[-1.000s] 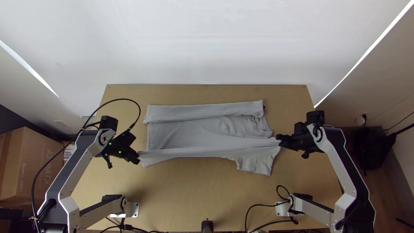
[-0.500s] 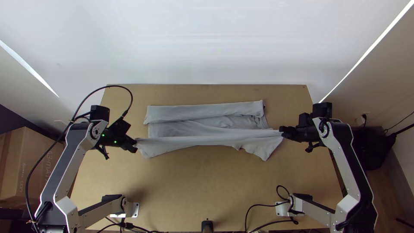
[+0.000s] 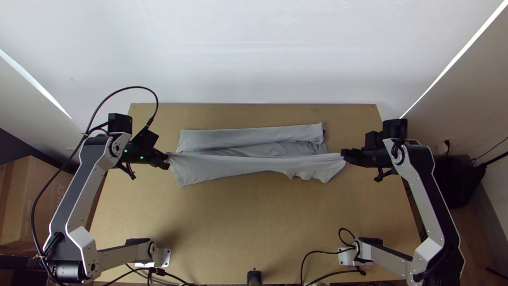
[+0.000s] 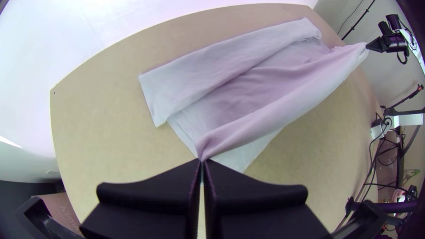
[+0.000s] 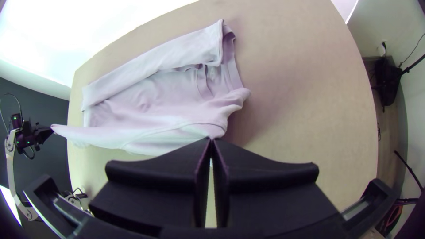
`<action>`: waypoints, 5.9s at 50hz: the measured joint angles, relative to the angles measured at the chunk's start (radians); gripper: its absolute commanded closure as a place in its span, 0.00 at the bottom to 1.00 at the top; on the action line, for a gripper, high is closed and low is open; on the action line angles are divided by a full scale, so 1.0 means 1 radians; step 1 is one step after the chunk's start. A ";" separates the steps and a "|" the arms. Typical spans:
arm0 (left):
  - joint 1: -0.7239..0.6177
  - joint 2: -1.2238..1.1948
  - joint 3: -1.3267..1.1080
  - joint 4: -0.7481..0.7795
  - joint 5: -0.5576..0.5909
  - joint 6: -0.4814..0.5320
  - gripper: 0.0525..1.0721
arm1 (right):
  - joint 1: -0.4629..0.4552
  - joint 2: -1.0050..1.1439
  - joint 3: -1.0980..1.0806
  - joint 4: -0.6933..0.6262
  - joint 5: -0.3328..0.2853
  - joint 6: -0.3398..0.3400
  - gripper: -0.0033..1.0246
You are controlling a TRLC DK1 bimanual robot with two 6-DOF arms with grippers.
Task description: Fold the t-shirt
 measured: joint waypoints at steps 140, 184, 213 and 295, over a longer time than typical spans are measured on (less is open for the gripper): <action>0.087 0.790 0.597 0.182 0.050 -0.159 0.07 | 0.068 0.978 0.898 -0.024 0.112 0.108 0.04; 0.201 0.703 0.259 0.240 0.378 -0.203 0.07 | -0.016 0.709 0.755 -0.025 -0.318 0.298 0.04; -0.045 0.674 0.185 0.489 0.313 -0.418 0.98 | -0.007 0.613 0.643 -0.004 -0.319 0.302 0.04; -0.317 0.585 0.729 0.016 0.236 -0.503 0.98 | -0.018 0.467 0.459 0.085 -0.318 0.308 0.04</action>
